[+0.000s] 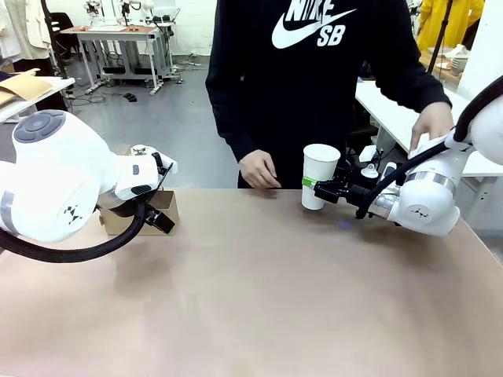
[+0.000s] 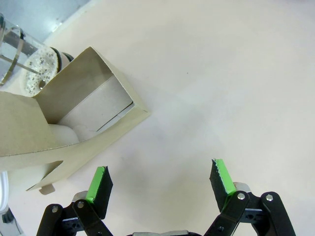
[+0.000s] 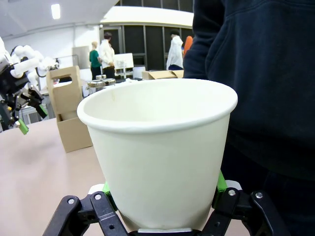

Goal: Pour a drink into a cup and package it in a carrier.
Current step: When a person places the Paper Cup Lid on the 600 ml Paper Cup , lift the 600 ml Paper Cup.

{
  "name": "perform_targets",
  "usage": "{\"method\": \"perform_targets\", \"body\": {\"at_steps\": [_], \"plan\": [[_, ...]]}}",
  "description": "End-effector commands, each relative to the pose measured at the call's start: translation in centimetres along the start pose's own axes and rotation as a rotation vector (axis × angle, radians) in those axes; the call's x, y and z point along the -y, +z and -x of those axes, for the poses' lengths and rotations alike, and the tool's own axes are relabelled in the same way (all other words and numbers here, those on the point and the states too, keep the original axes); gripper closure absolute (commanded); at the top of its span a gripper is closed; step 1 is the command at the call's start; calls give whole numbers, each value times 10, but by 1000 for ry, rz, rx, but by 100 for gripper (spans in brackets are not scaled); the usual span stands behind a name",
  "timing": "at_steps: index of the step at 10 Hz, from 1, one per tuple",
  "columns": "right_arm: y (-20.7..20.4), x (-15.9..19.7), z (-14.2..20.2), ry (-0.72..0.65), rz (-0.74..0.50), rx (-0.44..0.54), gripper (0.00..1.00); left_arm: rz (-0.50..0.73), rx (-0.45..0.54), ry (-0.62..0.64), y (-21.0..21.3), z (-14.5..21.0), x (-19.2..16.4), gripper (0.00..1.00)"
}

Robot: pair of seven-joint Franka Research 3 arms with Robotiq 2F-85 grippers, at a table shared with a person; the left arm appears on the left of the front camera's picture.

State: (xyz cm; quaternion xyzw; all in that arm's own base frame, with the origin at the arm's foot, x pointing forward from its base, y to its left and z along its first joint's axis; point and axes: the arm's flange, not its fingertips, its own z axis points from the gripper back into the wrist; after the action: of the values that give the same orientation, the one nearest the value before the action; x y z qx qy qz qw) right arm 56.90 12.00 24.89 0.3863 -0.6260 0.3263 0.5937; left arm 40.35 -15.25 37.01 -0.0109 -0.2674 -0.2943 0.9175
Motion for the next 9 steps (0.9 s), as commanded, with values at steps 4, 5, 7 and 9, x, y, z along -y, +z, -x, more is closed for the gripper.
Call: {"method": "perform_targets", "body": {"at_steps": [4, 5, 7, 9], "plan": [[-3, -1, -4, 0, 11, 16, 19, 2, 1, 2, 0, 0, -1, 0], [-3, -1, -4, 0, 11, 16, 19, 2, 1, 2, 0, 0, -1, 0], [-3, -1, -4, 0, 11, 16, 19, 2, 1, 2, 0, 0, -1, 0], [-3, -1, -4, 0, 11, 16, 19, 2, 1, 2, 0, 0, -1, 0]]}}
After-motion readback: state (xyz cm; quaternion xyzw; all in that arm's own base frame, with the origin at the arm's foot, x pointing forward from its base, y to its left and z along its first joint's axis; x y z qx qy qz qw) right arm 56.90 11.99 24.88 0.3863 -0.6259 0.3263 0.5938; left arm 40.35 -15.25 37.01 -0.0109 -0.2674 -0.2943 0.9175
